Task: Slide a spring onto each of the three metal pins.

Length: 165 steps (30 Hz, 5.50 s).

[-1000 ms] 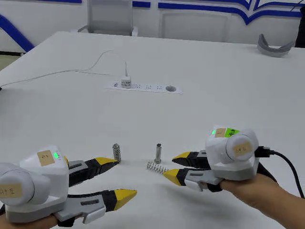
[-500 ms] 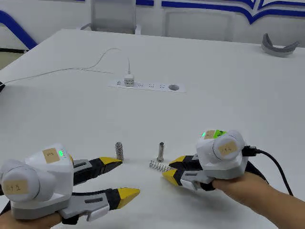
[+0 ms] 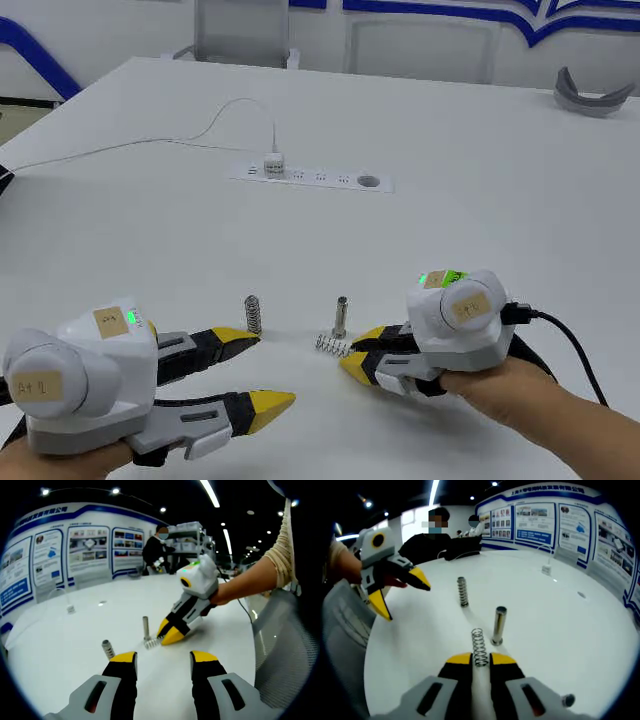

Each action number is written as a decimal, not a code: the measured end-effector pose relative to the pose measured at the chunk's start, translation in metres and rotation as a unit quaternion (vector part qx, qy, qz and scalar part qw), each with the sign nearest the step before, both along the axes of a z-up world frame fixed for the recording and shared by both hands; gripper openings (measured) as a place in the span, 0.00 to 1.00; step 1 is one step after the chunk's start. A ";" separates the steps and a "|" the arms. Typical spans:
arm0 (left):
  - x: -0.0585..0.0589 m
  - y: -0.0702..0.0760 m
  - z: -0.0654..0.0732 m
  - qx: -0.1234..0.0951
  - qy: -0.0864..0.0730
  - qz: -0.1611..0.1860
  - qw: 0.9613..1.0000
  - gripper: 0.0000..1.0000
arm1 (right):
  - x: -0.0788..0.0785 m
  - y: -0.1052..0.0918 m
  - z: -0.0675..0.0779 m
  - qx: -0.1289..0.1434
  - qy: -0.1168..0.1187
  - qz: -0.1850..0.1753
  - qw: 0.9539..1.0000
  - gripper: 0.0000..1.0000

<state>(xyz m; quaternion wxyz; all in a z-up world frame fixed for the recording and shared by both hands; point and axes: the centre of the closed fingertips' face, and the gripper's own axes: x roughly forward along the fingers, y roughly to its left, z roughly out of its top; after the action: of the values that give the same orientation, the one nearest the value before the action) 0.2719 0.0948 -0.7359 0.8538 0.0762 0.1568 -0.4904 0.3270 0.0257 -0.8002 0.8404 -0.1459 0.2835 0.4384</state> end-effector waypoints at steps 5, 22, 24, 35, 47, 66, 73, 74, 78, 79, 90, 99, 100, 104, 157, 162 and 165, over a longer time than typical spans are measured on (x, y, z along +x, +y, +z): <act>0.000 0.000 0.000 0.000 0.001 0.000 1.000 0.42 | 0.001 0.002 0.000 -0.004 -0.006 0.005 1.000 0.13; 0.003 0.004 -0.002 0.000 0.003 0.007 1.000 0.40 | -0.003 -0.001 0.002 -0.015 -0.018 0.007 1.000 0.12; 0.003 0.005 -0.002 0.001 0.003 0.008 1.000 0.40 | -0.005 -0.001 0.003 -0.013 -0.017 0.007 1.000 0.11; 0.006 0.002 -0.002 0.000 0.005 0.007 1.000 0.39 | -0.021 -0.002 0.024 0.003 -0.029 0.021 0.999 0.11; 0.006 -0.006 0.007 -0.008 -0.002 -0.014 1.000 0.37 | -0.049 0.012 0.055 0.041 -0.054 0.089 0.994 0.11; -0.019 -0.021 0.013 -0.026 0.022 -0.080 0.996 0.22 | -0.078 0.030 0.068 0.049 -0.075 0.173 0.981 0.11; -0.025 -0.024 0.012 -0.037 0.047 -0.087 0.994 0.16 | -0.083 0.034 0.071 0.055 -0.080 0.190 0.977 0.11; -0.025 -0.024 0.013 -0.042 0.053 -0.085 0.994 0.16 | -0.083 0.034 0.071 0.055 -0.082 0.191 0.977 0.11; -0.023 -0.021 0.015 -0.063 0.075 -0.078 0.992 0.13 | -0.084 0.035 0.073 0.056 -0.089 0.196 0.975 0.11; -0.022 -0.021 0.015 -0.066 0.077 -0.076 0.992 0.13 | -0.084 0.035 0.073 0.056 -0.091 0.196 0.975 0.11; -0.019 -0.025 0.028 -0.082 0.066 -0.072 0.992 0.12 | -0.080 0.035 0.071 0.050 -0.092 0.188 0.977 0.11; -0.021 -0.037 0.044 -0.098 0.044 -0.075 0.991 0.11 | -0.078 0.038 0.070 0.048 -0.086 0.177 0.979 0.11; -0.022 -0.039 0.045 -0.098 0.041 -0.076 0.991 0.11 | -0.078 0.038 0.070 0.048 -0.086 0.176 0.979 0.11; -0.023 -0.044 0.050 -0.099 0.029 -0.081 0.991 0.11 | -0.078 0.041 0.071 0.052 -0.082 0.172 0.980 0.11; 0.052 -0.060 0.057 -0.081 -0.035 -0.030 0.996 0.09 | -0.069 -0.047 0.093 0.079 -0.095 0.013 0.992 0.41; 0.063 -0.064 0.057 -0.083 -0.033 -0.020 0.996 0.09 | -0.068 -0.062 0.093 0.084 -0.098 -0.015 0.991 0.41; 0.069 -0.065 0.055 -0.084 -0.029 -0.014 0.996 0.09 | -0.067 -0.071 0.091 0.083 -0.101 -0.028 0.991 0.43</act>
<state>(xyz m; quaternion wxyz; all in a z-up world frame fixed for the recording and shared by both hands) 0.3406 0.0295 -0.6811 0.8544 0.0204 0.0887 -0.5115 0.2597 -0.0448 -0.7092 0.8856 -0.1108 0.1640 0.4201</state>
